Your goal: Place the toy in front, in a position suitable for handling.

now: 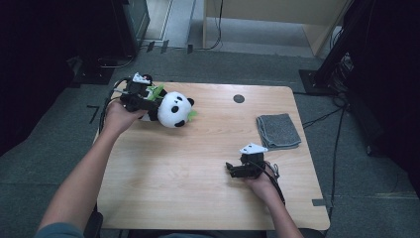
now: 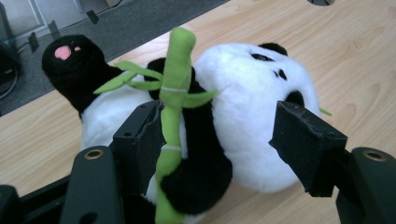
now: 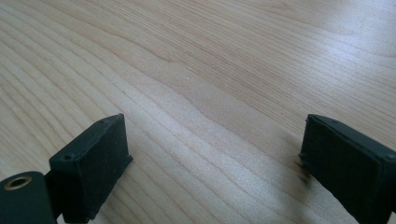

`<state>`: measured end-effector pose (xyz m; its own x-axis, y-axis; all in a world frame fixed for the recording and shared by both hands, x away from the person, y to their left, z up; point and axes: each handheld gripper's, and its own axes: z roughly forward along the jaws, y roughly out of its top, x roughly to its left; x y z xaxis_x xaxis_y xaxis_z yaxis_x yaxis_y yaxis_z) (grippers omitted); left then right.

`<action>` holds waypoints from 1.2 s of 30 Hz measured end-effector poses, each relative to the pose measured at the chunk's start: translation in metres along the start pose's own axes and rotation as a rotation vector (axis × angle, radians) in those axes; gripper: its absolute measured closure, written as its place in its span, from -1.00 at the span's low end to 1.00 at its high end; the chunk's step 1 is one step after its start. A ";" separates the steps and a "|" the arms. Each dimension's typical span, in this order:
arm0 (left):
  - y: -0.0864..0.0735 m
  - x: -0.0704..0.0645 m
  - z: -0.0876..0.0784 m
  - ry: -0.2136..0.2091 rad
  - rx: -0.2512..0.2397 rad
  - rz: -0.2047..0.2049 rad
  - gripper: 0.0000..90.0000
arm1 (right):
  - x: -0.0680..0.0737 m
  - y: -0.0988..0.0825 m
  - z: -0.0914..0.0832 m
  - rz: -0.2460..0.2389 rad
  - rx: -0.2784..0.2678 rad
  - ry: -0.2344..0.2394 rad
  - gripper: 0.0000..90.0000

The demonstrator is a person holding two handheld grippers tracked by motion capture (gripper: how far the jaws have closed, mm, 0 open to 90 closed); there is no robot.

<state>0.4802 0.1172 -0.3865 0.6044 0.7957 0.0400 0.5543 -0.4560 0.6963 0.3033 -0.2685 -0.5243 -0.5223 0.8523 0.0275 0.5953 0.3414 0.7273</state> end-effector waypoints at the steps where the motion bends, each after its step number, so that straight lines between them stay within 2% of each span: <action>1: 0.000 0.000 0.000 0.000 0.000 0.000 -0.24 | 0.000 0.000 0.000 0.000 0.000 0.000 -0.83; 3: 0.001 0.007 0.010 0.026 0.022 -0.006 -0.19 | 0.000 0.000 0.000 -0.002 0.000 0.002 -0.83; 5: 0.000 0.009 0.013 0.036 0.029 -0.014 -0.15 | 0.000 0.000 0.000 -0.004 0.000 0.004 -0.83; 9: -0.005 0.014 0.025 0.034 0.056 -0.041 -0.05 | 0.000 0.000 0.000 -0.005 0.000 0.005 -0.83; 11: -0.009 0.013 0.031 0.052 0.064 -0.025 -0.02 | 0.000 0.000 0.000 -0.005 -0.001 0.005 -0.83; 12: -0.013 0.011 0.033 0.089 0.049 0.002 0.09 | 0.000 0.000 0.000 -0.005 0.000 0.005 -0.83; 14: -0.014 0.009 0.035 0.093 0.047 0.008 0.11 | 0.000 0.000 0.000 -0.005 0.000 0.005 -0.83; 18: -0.013 0.006 0.036 0.124 0.060 0.008 0.60 | 0.000 0.000 0.000 -0.001 0.000 0.002 -0.84; 23: -0.013 0.012 0.027 0.063 0.048 -0.036 0.68 | 0.002 0.000 0.000 0.019 0.000 -0.018 -0.81; 24: -0.013 0.013 0.024 0.043 0.042 -0.052 0.69 | 0.001 0.001 -0.001 0.030 -0.001 -0.023 -0.70; 26: -0.012 0.013 0.019 -0.004 0.028 -0.079 0.70 | 0.000 0.001 -0.002 0.046 -0.001 -0.022 -0.65; 27: -0.011 0.011 0.016 -0.016 0.024 -0.082 0.70 | -0.003 0.002 -0.005 0.093 -0.005 -0.001 -0.59; 28: -0.011 0.007 0.014 -0.027 0.022 -0.069 0.70 | -0.004 0.003 -0.006 0.121 -0.007 0.017 -0.56; 29: -0.012 -0.002 0.008 -0.050 0.011 -0.041 0.70 | -0.005 0.004 -0.008 0.130 -0.015 0.022 -0.56; 30: -0.012 -0.002 0.008 -0.050 0.011 -0.041 0.70 | -0.006 0.005 -0.010 0.132 -0.022 0.020 -0.56; 34: -0.016 -0.024 -0.006 -0.107 -0.024 -0.029 0.70 | -0.008 0.010 -0.017 0.137 -0.042 0.030 -0.54; 36: -0.021 -0.036 -0.014 -0.155 -0.049 -0.040 0.70 | -0.009 0.012 -0.021 0.138 -0.055 0.031 -0.53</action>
<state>0.4384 0.1034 -0.3926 0.6657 0.7399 -0.0967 0.5530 -0.4021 0.7298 0.3024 -0.2807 -0.5014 -0.4565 0.8769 0.1504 0.6289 0.1984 0.7518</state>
